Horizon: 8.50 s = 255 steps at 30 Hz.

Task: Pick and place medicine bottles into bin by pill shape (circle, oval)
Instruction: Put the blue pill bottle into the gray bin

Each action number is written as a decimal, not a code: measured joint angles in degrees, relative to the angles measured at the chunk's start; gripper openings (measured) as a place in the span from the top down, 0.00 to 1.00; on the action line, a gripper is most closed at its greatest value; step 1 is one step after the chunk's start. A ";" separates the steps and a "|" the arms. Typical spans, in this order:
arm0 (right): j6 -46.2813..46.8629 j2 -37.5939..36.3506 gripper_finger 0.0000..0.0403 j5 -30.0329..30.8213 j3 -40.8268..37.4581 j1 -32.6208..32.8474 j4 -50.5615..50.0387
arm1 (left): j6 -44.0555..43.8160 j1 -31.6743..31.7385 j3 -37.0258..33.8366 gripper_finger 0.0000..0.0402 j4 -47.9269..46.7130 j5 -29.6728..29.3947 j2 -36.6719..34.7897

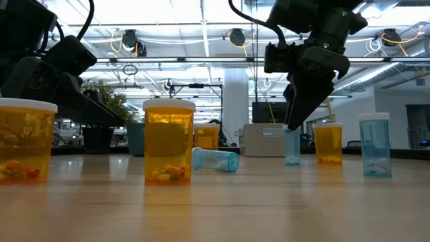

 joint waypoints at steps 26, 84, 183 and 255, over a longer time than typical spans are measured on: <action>1.08 0.00 0.70 0.00 -2.32 0.00 3.43 | 0.07 0.00 0.00 0.33 -0.01 0.00 0.01; -24.74 -0.04 0.69 -2.97 10.66 -43.28 -2.61 | 0.88 0.00 0.00 0.33 -0.01 0.26 0.00; 7.59 -15.27 0.54 14.08 5.53 8.21 -2.58 | 3.67 0.00 0.02 0.33 2.31 0.37 0.01; 10.60 22.40 0.62 4.98 5.55 8.60 31.31 | 6.45 2.38 0.02 0.33 2.15 0.36 0.01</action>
